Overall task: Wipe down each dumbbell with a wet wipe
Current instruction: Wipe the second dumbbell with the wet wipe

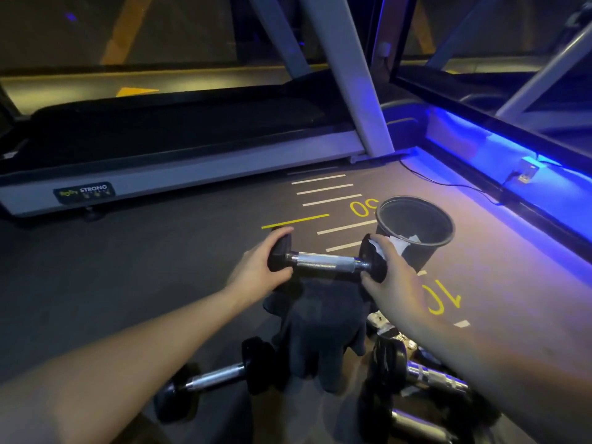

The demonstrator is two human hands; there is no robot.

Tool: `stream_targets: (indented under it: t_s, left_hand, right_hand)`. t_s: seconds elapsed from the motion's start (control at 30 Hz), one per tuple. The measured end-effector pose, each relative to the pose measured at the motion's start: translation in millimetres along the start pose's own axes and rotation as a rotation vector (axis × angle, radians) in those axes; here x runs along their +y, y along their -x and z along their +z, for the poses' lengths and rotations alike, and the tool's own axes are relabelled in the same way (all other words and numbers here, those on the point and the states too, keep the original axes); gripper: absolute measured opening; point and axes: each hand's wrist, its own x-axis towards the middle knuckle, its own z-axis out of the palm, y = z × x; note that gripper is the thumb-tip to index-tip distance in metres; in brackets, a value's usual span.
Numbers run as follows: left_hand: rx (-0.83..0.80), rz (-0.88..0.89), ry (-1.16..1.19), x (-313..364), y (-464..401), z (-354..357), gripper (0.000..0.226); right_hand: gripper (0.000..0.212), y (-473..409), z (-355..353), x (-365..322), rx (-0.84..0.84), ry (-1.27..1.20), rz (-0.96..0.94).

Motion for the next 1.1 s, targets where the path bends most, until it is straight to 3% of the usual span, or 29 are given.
stream_targets:
  t_s: [0.2, 0.4, 0.53, 0.7, 0.8, 0.97, 1.1]
  left_hand:
    - [-0.064, 0.038, 0.112, -14.5, -7.7, -4.3, 0.093]
    - [-0.215, -0.141, 0.365, -27.2, -9.4, -4.4, 0.123]
    - [-0.308, -0.17, 0.474, -30.2, -5.9, -3.0, 0.103]
    - [-0.214, -0.054, 0.347, -21.4, -10.8, -5.8, 0.112]
    - [-0.167, 0.045, 0.219, -16.9, -12.7, -7.4, 0.099]
    - [-0.199, 0.049, 0.148, -17.2, -15.9, -10.8, 0.103]
    - [-0.22, 0.058, 0.099, -18.5, -17.6, -11.5, 0.111]
  right_hand:
    - [0.064, -0.8, 0.2, 3.6, -0.006, 0.03, -0.017]
    - [0.067, -0.5, -1.0, 5.9, -0.012, 0.066, -0.025]
    - [0.069, -0.7, 0.0, 8.3, -0.018, 0.081, -0.069]
    - [0.073, -2.6, -2.1, 7.0, -0.017, 0.143, -0.11]
    - [0.07, -2.7, -7.2, 1.0, -0.006, 0.202, -0.153]
    - [0.059, -6.6, -12.7, -16.8, 0.068, 0.256, -0.253]
    - [0.056, -11.5, -2.3, -33.6, 0.024, 0.285, -0.306]
